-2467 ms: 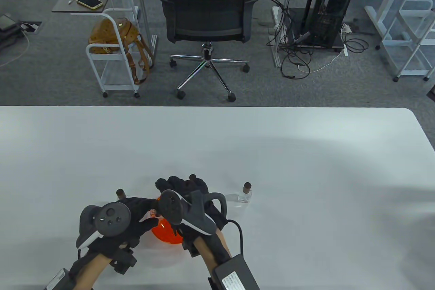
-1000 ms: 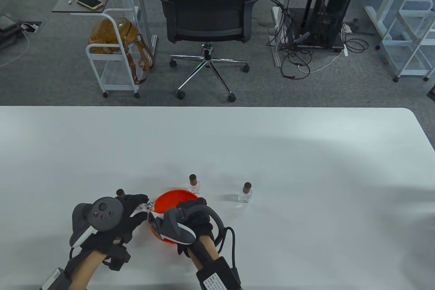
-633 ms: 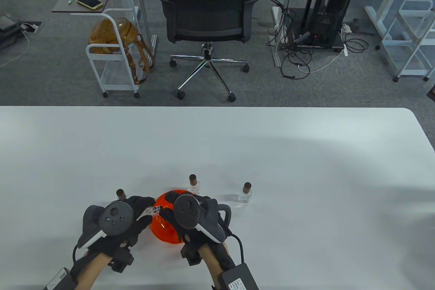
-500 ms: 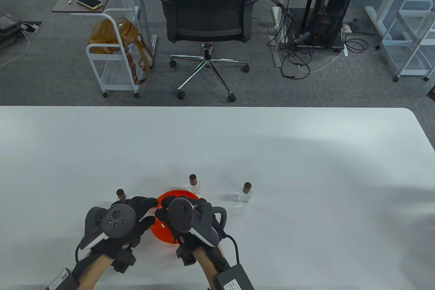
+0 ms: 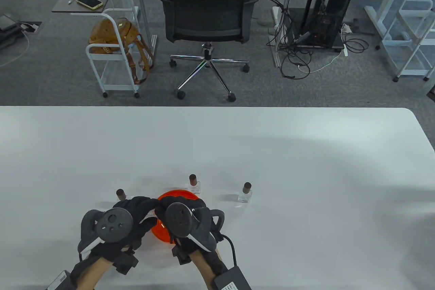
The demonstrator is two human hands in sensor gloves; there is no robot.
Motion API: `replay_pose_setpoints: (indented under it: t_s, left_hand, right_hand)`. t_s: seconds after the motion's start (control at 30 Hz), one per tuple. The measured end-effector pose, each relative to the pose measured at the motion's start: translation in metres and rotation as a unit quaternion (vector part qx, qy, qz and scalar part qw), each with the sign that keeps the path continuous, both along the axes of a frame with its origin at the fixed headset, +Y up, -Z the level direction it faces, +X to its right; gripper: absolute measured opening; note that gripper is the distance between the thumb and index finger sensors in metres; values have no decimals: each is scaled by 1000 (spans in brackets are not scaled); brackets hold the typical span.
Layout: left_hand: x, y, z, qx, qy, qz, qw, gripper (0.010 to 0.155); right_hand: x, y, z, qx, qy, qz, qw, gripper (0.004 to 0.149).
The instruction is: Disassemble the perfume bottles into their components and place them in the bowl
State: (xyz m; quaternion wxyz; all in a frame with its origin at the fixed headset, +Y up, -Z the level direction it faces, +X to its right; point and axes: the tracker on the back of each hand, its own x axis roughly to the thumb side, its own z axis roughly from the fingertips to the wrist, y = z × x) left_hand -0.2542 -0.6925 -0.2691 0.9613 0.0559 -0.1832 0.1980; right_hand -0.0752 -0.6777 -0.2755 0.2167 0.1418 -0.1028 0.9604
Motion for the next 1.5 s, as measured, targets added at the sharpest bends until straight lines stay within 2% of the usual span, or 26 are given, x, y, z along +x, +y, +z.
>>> replay_pose_setpoints:
  t_s: [0.07, 0.27, 0.37, 0.53, 0.67, 0.77, 0.83, 0.97, 1.13, 1.23, 1.37, 1.43, 1.5]
  left_hand:
    - [-1, -1, -1, -2, 2, -1, 1000, 54]
    - [2, -2, 0, -2, -11, -1, 1000, 54]
    - [0, -1, -1, 2, -7, -2, 1000, 54]
    - [0, -1, 0, -5, -17, -6, 1000, 54]
    - [-1, 0, -1, 1, -8, -4, 1000, 54]
    - [-2, 0, -1, -1, -12, 0, 1000, 54]
    - [-1, 0, 1, -4, -16, -7, 1000, 54]
    - [-2, 1, -1, 6, -7, -4, 1000, 54]
    - [-2, 0, 1, 1, -16, -8, 1000, 54]
    - [-1, 0, 1, 4, -6, -10, 1000, 54]
    - [-3, 0, -1, -5, -9, -4, 1000, 54]
    - [-2, -1, 0, -4, -12, -9, 1000, 54]
    - [0, 0, 0, 3, -8, -16, 1000, 54]
  right_hand:
    - [-1, -1, 0, -20, 10, 3, 1000, 50]
    - [0, -2, 0, 15, -7, 11, 1000, 42]
    - [0, -3, 0, -17, 13, -8, 1000, 49]
    - [-1, -2, 2, 17, -5, 10, 1000, 41]
    - [-2, -3, 1, -7, 14, 5, 1000, 49]
    - [-2, -2, 2, 21, 2, 17, 1000, 44]
    - [-3, -2, 2, 19, 4, 14, 1000, 42]
    - [-3, -2, 2, -1, 18, 5, 1000, 49]
    - [-2, -3, 2, 15, 8, 8, 1000, 42]
    - [-3, -4, 2, 2, 17, 9, 1000, 49]
    - [-3, -3, 3, 30, 5, 22, 999, 43]
    - [-2, -4, 2, 23, 9, 24, 999, 42]
    - [-2, -5, 2, 4, 17, 11, 1000, 47]
